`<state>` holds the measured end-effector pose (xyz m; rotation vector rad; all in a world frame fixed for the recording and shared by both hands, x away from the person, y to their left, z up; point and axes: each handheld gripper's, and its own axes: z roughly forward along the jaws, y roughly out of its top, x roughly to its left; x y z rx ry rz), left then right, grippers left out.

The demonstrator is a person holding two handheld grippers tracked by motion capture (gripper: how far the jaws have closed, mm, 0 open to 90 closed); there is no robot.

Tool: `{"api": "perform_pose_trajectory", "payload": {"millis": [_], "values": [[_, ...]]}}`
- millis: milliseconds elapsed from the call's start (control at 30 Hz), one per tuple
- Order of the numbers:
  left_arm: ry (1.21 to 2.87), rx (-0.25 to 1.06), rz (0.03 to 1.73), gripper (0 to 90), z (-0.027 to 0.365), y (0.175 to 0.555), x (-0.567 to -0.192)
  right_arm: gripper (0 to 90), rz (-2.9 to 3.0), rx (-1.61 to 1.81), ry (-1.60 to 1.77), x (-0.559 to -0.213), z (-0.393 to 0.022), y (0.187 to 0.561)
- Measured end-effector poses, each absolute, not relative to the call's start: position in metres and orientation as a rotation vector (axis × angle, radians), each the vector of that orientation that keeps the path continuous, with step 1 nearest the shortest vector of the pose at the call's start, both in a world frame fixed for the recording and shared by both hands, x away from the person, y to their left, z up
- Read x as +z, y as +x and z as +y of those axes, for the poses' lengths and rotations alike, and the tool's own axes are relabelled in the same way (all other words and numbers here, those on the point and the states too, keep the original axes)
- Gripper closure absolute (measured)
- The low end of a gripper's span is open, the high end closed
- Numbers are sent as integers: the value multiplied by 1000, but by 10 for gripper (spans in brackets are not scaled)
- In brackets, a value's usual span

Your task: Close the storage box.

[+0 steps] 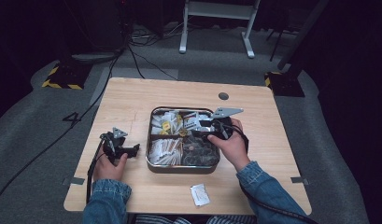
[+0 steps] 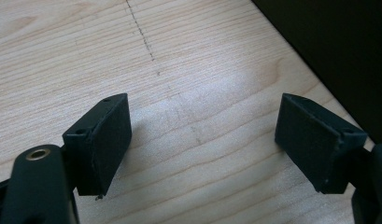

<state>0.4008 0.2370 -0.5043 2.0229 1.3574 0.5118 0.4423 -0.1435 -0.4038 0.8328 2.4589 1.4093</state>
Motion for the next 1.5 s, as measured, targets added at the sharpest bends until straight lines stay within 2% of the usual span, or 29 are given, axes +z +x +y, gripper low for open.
{"api": "perform_pose_trajectory", "payload": {"millis": [367,767,1500], "values": [[2023,515,1357,191,237,400,-504,376,2410,1437,881,-383,-198,435],[2026,514,1350,192,238,399,-504,365,2342,1429,970,-386,-253,434],[2029,512,1348,186,238,400,-504,310,2344,1313,1052,-410,-291,440]]}}
